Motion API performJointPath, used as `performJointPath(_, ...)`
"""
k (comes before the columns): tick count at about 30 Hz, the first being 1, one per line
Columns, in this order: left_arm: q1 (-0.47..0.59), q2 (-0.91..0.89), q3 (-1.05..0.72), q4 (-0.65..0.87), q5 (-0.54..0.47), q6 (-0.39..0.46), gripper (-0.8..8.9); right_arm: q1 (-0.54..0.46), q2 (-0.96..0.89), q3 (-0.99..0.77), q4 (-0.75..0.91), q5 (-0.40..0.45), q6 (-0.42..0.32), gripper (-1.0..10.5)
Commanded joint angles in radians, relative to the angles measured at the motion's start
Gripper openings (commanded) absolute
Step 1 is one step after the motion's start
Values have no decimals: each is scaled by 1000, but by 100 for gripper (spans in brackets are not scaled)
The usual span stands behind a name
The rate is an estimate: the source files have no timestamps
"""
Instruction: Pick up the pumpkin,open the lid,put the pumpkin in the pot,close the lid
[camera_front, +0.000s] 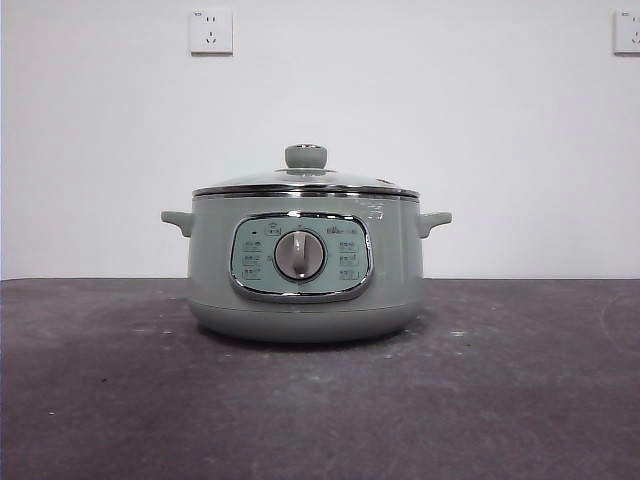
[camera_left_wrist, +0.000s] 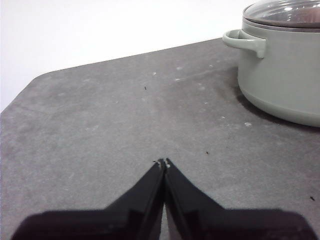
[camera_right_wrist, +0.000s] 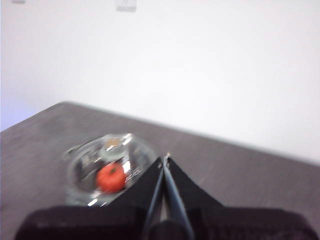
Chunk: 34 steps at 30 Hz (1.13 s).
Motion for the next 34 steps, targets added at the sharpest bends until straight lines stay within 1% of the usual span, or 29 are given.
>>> performJointPath(1, 3, -2, -16, 0, -1, -6, -4, -28, -92, -249, 212, -3, -5, 1)
performJointPath(4, 3, -2, -16, 0, -1, -6, -3, -49, -179, -487, 414, -2, 47, 1)
performJointPath(9, 3, -2, -16, 0, -1, -6, -3, -54, -296, -833, 675, 0, 53, 1)
performJointPath(12, 3, -2, -16, 0, -1, -6, -3, -54, -356, -992, 786, 1, 54, 1)
performJointPath(16, 3, -2, -16, 0, -1, -6, -3, -54, -417, -1151, 897, 9, 53, 1)
performJointPath(20, 3, -2, -16, 0, -1, -6, -3, -54, -461, -1266, 953, 20, 55, 1)
performJointPath(25, 3, -2, -16, 0, -1, -6, -3, -55, -510, -1361, 954, 153, 111, 1)
performJointPath(27, 3, -2, -16, 0, -1, -6, -4, -55, -531, -1389, 954, 182, 126, 1)
performJointPath(32, 3, -2, -16, 0, -1, -6, -3, -55, -557, -1428, 953, 190, 140, 1)
performJointPath(34, 3, -2, -16, 0, -1, -6, -3, -55, -566, -1433, 916, 196, 144, 1)
